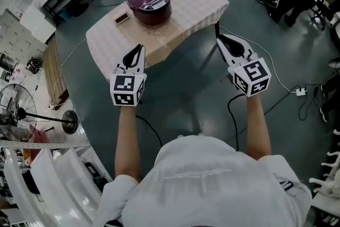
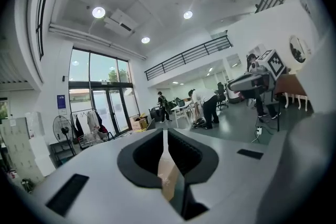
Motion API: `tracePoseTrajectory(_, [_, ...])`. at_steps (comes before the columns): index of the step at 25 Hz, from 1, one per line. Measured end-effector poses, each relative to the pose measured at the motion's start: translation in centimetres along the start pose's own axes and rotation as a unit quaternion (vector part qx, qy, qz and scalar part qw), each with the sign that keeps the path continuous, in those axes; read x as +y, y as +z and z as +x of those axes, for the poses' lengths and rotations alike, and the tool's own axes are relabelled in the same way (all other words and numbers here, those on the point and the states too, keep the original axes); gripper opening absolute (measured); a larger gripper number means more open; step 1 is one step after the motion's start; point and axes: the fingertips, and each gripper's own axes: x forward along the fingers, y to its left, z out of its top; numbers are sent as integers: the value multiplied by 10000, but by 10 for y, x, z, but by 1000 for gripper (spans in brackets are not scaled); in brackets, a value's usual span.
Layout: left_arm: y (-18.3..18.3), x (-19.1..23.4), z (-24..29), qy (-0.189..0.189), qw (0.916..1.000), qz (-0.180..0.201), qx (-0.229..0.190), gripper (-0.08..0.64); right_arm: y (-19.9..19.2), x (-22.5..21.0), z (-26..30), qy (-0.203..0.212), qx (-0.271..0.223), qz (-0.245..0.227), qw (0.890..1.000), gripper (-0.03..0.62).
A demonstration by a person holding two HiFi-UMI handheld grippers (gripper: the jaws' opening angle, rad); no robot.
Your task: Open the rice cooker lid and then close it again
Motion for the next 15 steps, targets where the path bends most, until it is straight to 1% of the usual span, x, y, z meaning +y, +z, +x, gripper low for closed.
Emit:
tracePoseTrajectory(1, [1,0,0,-13,10000,13,9,37,0,1,0,17,27,-59,10000,49])
tracePoseTrajectory(2, [2,-1,-1,-33,10000,26,11,88,0,2,0,41,54,-112,9999,105])
tracePoseTrajectory(3, [2,-3,-1,-52,10000,46,8,131,0,3,-1,68,72,-149,9998,145])
tracePoseTrajectory(4, [3,-5,-2,-63,10000,73,1,144,0,5,-2,92,73,-166,9998,156])
tracePoseTrajectory(8, [2,-12,-7,-84,9998,155,0,150,1,10,-5,154,16,-123,9998,166])
tracePoseTrajectory(15, [-2,-23,-16,-112,9999,69,79,150,-10,17,-11,251,132,-173,9994,166])
